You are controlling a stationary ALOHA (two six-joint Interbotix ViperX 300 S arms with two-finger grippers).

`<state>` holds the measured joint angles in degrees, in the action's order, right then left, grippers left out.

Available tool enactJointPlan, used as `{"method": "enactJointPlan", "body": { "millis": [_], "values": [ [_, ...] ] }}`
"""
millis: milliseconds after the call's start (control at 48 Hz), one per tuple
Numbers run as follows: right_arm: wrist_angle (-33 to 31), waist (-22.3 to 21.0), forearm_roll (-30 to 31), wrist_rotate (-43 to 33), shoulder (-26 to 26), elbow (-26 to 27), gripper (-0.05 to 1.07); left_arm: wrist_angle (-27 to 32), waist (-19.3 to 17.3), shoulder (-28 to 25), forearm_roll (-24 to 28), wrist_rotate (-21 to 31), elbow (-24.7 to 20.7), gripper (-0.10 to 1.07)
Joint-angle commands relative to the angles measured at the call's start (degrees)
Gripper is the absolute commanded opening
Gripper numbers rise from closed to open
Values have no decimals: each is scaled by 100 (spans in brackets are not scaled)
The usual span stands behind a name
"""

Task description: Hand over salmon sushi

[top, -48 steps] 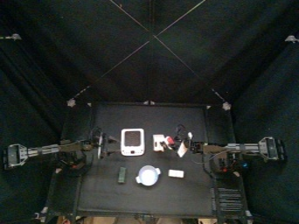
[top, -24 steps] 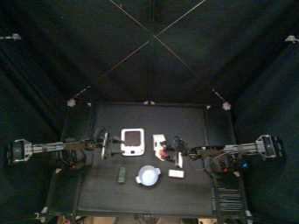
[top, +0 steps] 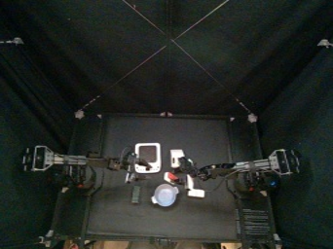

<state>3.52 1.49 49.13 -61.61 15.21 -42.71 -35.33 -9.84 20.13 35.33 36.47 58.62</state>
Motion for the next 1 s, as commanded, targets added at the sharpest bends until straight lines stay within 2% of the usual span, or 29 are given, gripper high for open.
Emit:
{"method": "enactJointPlan", "body": {
  "millis": [0,208,438,729,979],
  "values": [
    [44,9,-9,0,-26,290,68,-18,9,-281,-26,-35,-308,93],
    [44,18,-18,-9,-334,457,68,-26,44,-721,-26,-44,-624,93],
    [44,-18,-18,-18,-580,624,68,-44,97,-940,-18,-44,-800,93],
    [44,-35,-26,-26,-589,659,68,-44,290,-1020,185,-44,-861,93],
    [44,-35,-26,-26,-598,633,68,-44,308,-993,193,-35,-879,94]
  ]
}}
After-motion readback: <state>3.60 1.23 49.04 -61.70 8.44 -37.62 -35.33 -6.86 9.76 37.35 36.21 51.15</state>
